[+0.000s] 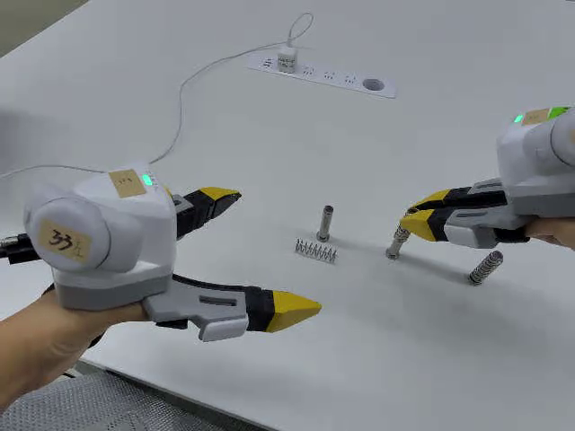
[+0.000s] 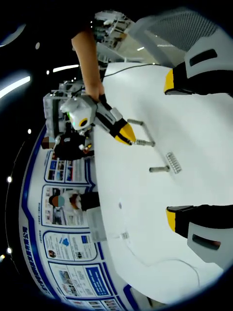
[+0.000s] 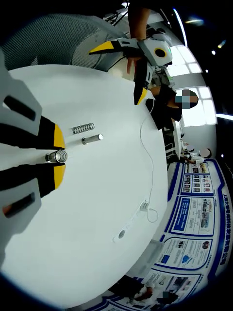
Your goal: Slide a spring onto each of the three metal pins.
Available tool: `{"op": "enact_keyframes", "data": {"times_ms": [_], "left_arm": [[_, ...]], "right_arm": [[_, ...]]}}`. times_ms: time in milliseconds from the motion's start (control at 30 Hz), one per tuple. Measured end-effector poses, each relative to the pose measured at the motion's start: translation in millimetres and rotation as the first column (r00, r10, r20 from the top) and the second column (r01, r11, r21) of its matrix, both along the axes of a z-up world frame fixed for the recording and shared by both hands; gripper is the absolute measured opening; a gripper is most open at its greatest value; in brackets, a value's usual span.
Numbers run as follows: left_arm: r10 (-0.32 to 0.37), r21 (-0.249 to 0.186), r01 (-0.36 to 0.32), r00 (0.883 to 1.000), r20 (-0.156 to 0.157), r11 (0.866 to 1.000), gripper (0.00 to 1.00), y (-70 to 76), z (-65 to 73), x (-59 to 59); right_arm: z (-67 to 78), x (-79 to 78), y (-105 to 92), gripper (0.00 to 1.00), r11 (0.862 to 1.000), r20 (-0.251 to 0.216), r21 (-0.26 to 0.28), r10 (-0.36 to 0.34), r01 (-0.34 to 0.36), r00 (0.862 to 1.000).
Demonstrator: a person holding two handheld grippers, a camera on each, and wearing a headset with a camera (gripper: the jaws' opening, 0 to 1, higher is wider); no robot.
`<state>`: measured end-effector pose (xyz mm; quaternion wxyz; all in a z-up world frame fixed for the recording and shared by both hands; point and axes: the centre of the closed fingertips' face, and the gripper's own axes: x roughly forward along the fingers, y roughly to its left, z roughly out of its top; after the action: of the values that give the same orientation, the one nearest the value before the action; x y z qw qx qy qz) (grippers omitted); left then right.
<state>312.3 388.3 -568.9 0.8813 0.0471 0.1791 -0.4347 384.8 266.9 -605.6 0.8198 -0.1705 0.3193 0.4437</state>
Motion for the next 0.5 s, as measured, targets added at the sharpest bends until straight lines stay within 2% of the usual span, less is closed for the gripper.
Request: {"op": "enact_keyframes", "data": {"times_ms": [200,267,333,500], "left_arm": [[-0.002,0.032,0.003,1.0,-0.007,0.999,0.97,4.3,-4.3,-0.7],[0.003,0.04,-0.002,1.0,-0.01,0.999,0.97,7.6,-5.7,0.3],[0.01,0.041,-0.009,1.0,-0.011,0.999,0.97,9.9,-5.9,1.5],[0.013,0.039,-0.012,1.0,-0.015,0.999,0.97,11.7,-5.0,2.7]], "right_arm": [[-7.0,0.4,0.5,0.11,1.0,0.0,-0.019,0.005,-0.005,1.0],[-11.6,0.0,-0.7,0.11,0.999,-0.001,-0.041,0.006,-0.006,1.0],[-14.1,-0.5,-1.1,0.11,0.998,0.007,-0.061,0.018,-0.018,1.0],[-18.7,-0.6,-1.4,0.11,0.998,-0.002,-0.065,0.014,-0.014,1.0]]}}
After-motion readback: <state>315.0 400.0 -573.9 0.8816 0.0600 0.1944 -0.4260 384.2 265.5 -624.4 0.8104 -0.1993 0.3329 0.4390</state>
